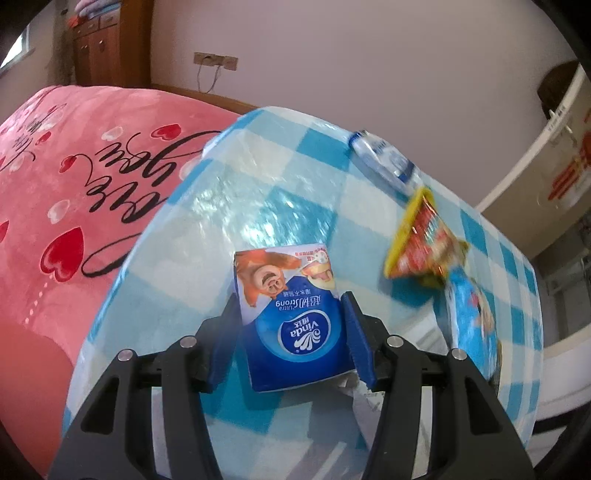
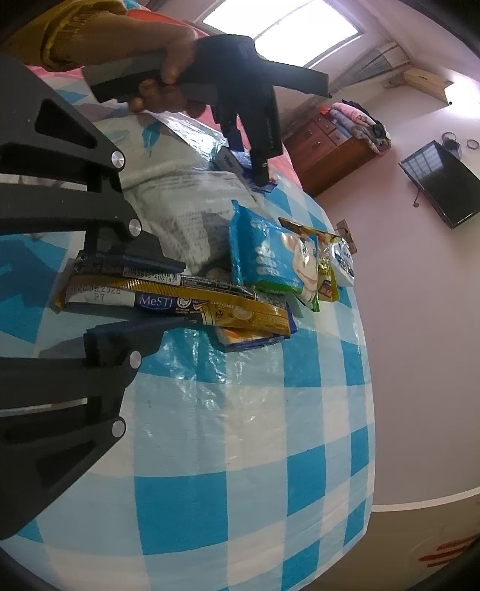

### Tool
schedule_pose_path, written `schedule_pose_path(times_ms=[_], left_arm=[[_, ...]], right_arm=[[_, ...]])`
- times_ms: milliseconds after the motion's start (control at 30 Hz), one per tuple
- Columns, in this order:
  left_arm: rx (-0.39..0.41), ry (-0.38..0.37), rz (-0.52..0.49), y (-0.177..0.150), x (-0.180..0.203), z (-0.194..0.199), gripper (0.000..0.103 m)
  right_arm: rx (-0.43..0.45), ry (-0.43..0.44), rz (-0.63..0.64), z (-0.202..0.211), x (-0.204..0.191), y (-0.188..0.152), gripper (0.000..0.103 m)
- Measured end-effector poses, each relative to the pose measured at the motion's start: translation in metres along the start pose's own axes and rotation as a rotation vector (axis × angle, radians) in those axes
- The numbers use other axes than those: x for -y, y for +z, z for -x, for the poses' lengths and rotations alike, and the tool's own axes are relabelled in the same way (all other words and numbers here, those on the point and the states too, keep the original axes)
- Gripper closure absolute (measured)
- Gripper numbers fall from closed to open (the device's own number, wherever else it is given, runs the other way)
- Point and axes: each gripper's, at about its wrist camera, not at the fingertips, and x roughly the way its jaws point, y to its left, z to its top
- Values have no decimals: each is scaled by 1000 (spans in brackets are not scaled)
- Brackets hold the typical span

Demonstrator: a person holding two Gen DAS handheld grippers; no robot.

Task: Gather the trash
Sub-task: 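Grasp the blue Vinda tissue box with the left tool while the right tool grasps the yellow snack bar, then lift the tissue box and snack bar and carry them toward the orange bucket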

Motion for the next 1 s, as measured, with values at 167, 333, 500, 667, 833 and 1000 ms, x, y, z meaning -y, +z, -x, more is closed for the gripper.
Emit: schedule_pose_path(times_ms=[167, 333, 500, 667, 833, 1000], left_arm=[[-7, -20, -49, -23, 13, 10, 48], [-16, -47, -94, -44, 26, 19, 48], [-9, -81, -92, -60, 28, 28, 48], [10, -95, -76, -70, 24, 38, 49], [43, -97, -85, -76, 16, 55, 49], [68, -103, -100, -85, 8, 73, 49]], right_arm=[[24, 34, -54, 16, 15, -7, 80], [48, 51, -106, 33, 31, -15, 81], [69, 114, -172, 47, 43, -20, 82], [78, 122, -199, 57, 45, -24, 82], [97, 122, -207, 68, 42, -24, 82], [103, 117, -195, 77, 33, -26, 82]])
